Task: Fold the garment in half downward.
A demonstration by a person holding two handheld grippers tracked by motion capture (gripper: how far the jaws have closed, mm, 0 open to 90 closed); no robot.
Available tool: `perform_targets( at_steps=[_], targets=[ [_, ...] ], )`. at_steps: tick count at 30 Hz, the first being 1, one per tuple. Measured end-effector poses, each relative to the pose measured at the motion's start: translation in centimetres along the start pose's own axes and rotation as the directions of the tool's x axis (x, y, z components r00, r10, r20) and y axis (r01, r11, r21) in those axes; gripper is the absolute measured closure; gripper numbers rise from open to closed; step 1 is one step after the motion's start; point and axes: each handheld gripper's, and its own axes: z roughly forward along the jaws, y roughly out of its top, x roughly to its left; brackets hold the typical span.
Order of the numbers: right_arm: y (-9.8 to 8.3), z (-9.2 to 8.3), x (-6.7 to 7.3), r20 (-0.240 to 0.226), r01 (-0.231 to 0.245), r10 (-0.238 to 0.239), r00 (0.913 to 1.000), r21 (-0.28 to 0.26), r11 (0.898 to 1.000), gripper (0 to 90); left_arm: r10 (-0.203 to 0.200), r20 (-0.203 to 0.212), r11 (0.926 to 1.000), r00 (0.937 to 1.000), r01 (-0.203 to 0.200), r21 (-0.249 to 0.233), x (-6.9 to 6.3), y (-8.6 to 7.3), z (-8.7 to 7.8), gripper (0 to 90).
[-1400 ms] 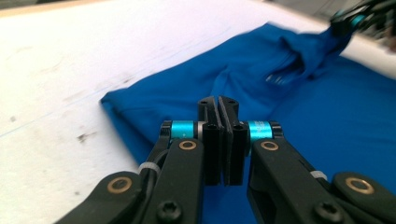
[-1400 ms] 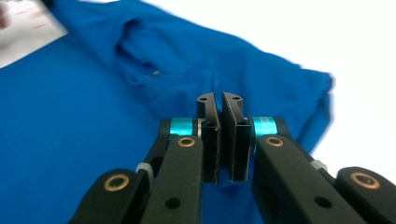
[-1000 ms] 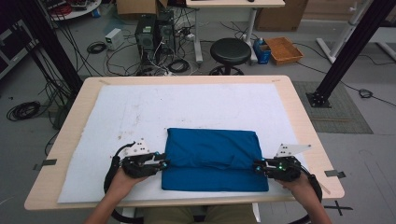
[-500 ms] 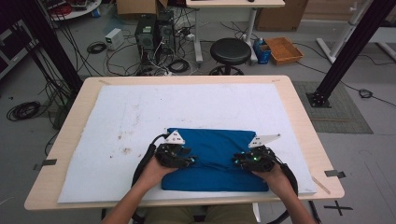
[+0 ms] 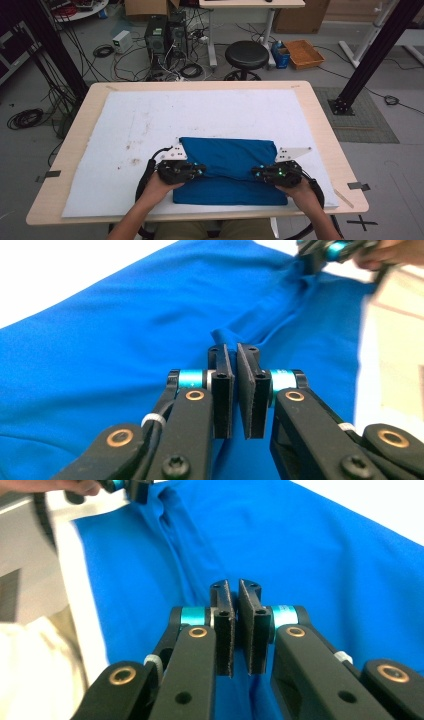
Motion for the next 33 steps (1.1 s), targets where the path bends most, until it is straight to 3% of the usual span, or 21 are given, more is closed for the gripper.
perform_targets(
  at_steps=[2, 3, 5, 6, 7, 8, 10, 12, 15, 16, 17, 18, 19, 20, 22, 26, 28, 30, 32, 33],
  targets=[
    [-0.5, -0.4, 0.3, -0.061, 0.023, -0.022, 0.9979, 0.014, 1.0, 85.4, 0.009, 0.041, 1.0, 0.9991, -0.009, -0.004, -0.1, -0.3, -0.6, 84.7],
    [-0.5, -0.4, 0.3, -0.061, 0.023, -0.022, 0.9979, 0.014, 1.0, 85.4, 0.014, 0.061, 0.9999, 0.998, -0.014, -0.002, -0.2, -0.4, -0.9, 84.7],
    [-0.8, -0.8, 0.6, -0.106, 0.037, -0.034, 0.9938, 0.033, 0.999, 83.6, 0.037, 0.096, 0.9993, 0.9947, -0.038, 0.007, -0.4, -0.7, -1.3, 85.7],
    [-1.1, -1.2, 0.6, -0.154, 0.027, -0.02, 0.9879, 0.044, 0.999, 73.6, 0.041, 0.116, 0.9991, 0.9924, -0.042, 0.006, -0.4, -0.8, -1.6, 76.5],
    [-1.1, -1.2, 0.6, -0.154, 0.027, -0.02, 0.9879, 0.044, 0.999, 73.6, 0.03, 0.125, 0.9995, 0.9917, -0.031, 0.004, -0.4, -0.9, -1.9, 69.0],
    [-1.2, -1.4, 0.5, -0.163, 0.02, -0.013, 0.9865, 0.04, 0.999, 72.9, 0.015, 0.124, 0.9999, 0.9922, -0.015, -0.001, -0.4, -1.0, -2.3, 69.0],
    [-1.4, -1.9, 0.4, -0.156, -0.002, 0.005, 0.9877, 0.018, 1.0, 70.4, -0.002, 0.076, 0.9997, 0.9971, 0.004, -0.024, -0.2, -1.1, -2.9, 65.5],
    [-1.4, -2.2, 0.0, -0.098, -0.04, 0.039, 0.9944, -0.001, 0.999, 70.4, -0.019, 0.026, 0.9993, 0.9995, 0.019, -0.031, -0.1, -1.1, -3.1, 65.5],
    [-1.4, -1.8, 0.0, -0.018, -0.058, 0.058, 0.9981, 0.027, 0.998, 70.6, 0.023, -0.044, 0.9994, 0.9988, -0.022, 0.027, -0.8, -1.2, -2.5, 65.0],
    [-1.5, -1.8, 0.1, 0.007, -0.054, 0.053, 0.9985, 0.039, 0.998, 70.6, 0.033, -0.08, 0.9982, 0.9963, -0.028, 0.054, -1.1, -1.3, -2.3, 65.0],
    [-1.5, -2.0, 0.1, 0.045, -0.054, 0.052, 0.9976, 0.041, 0.998, 70.5, 0.032, -0.138, 0.996, 0.99, -0.02, 0.088, -1.3, -1.4, -2.1, 65.0],
    [-1.8, -2.9, 0.1, 0.143, -0.064, 0.057, 0.9881, 0.043, 0.997, 69.1, 0.027, -0.19, 0.9944, 0.9813, -0.007, 0.105, -1.4, -1.5, -2.1, 63.5],
    [-1.8, -2.9, 0.1, 0.143, -0.064, 0.057, 0.9881, 0.043, 0.997, 69.1, 0.01, -0.257, 0.9938, 0.9663, 0.019, 0.109, -1.4, -1.7, -2.2, 63.5],
    [-2.1, -3.5, 0.1, 0.187, -0.073, 0.065, 0.9802, 0.035, 0.997, 68.6, -0.013, -0.304, 0.9928, 0.9524, 0.049, 0.109, -1.4, -1.9, -2.4, 62.8],
    [-2.9, -4.5, 0.2, 0.23, -0.085, 0.076, 0.9703, 0.031, 0.996, 68.7, -0.024, -0.344, 0.9918, 0.9386, 0.066, 0.11, -1.6, -2.4, -2.8, 62.2],
    [-4.7, -5.2, 0.5, 0.244, -0.101, 0.087, 0.9657, 0.046, 0.994, 68.7, -0.017, -0.337, 0.9904, 0.9415, 0.062, 0.124, -2.5, -3.2, -3.2, 62.3],
    [-5.1, -4.8, 0.5, 0.251, -0.099, 0.08, 0.9647, 0.065, 0.993, 68.6, -0.009, -0.355, 0.9906, 0.9348, 0.056, 0.124, -2.7, -3.4, -3.6, 64.4],
    [-5.1, -4.3, 0.6, 0.272, -0.076, 0.044, 0.9611, 0.108, 0.991, 69.9, -0.023, -0.383, 0.9918, 0.9236, 0.069, 0.108, -2.5, -3.8, -4.1, 65.8],
    [-5.0, -4.1, 0.7, 0.278, -0.055, 0.023, 0.9603, 0.111, 0.992, 74.9, -0.048, -0.393, 0.9928, 0.9184, 0.087, 0.082, -2.2, -4.1, -4.6, 65.7],
    [-5.0, -4.1, 0.8, 0.28, -0.046, 0.013, 0.9599, 0.115, 0.992, 75.8, -0.058, -0.386, 0.9929, 0.9208, 0.093, 0.073, -2.0, -4.2, -4.7, 65.5]
  ],
)
